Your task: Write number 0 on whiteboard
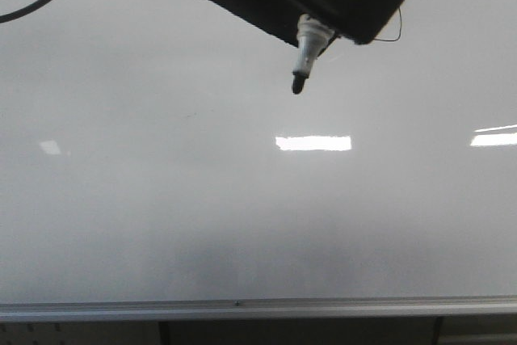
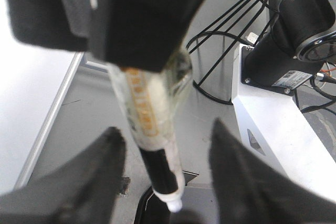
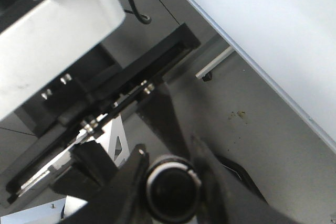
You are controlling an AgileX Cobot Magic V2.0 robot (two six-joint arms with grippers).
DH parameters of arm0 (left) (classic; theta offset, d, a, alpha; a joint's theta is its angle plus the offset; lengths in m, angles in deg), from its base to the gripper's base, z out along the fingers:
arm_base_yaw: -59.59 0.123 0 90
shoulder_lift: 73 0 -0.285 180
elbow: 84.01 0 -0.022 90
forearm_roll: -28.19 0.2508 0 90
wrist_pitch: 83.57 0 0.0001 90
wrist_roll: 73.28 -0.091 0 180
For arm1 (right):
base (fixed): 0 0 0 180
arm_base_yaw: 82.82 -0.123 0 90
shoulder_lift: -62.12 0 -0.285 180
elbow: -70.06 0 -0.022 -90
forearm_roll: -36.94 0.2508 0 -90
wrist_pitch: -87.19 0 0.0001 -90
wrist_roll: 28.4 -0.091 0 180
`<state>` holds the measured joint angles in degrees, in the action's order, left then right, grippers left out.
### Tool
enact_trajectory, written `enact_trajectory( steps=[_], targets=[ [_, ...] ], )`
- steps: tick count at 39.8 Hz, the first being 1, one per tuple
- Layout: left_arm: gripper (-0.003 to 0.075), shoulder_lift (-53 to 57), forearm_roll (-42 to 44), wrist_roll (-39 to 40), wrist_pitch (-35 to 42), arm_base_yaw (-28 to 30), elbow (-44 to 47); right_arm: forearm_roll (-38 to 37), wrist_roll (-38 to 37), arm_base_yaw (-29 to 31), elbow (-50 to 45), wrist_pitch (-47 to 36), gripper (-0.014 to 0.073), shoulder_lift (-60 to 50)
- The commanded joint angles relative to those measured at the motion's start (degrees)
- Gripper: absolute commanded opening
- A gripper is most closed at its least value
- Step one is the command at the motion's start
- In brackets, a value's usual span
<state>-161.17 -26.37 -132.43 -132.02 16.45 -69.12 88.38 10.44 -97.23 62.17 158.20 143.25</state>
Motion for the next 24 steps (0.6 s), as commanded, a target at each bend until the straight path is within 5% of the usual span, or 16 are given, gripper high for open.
enact_trajectory(
  steps=[1, 6, 12, 19, 24],
  targets=[
    [0.0154, 2.0, -3.4, -0.2, 0.4, -0.3, -1.9, 4.3, 1.1, 0.1, 1.5, 0.1, -0.0061, -1.7],
    [-0.002, 2.0, -2.9, -0.3, 0.4, -0.3, -1.9, 4.3, 1.2, 0.1, 1.5, -0.2, -0.0061, -1.7],
    [-0.002, 2.0, -2.5, -0.4, 0.3, -0.3, -1.9, 4.4, 1.2, 0.1, 1.5, -1.7, 0.0031, -1.8],
    [-0.002, 2.0, 0.5, -0.4, 0.4, -0.3, -1.9, 4.4, 2.1, 0.1, 1.5, -4.6, 0.0346, -2.1],
    [-0.002, 1.9, 1.7, -0.3, 0.4, 0.5, -1.9, 4.4, 4.2, 0.1, 1.5, -7.7, 0.0407, -4.2]
  ],
)
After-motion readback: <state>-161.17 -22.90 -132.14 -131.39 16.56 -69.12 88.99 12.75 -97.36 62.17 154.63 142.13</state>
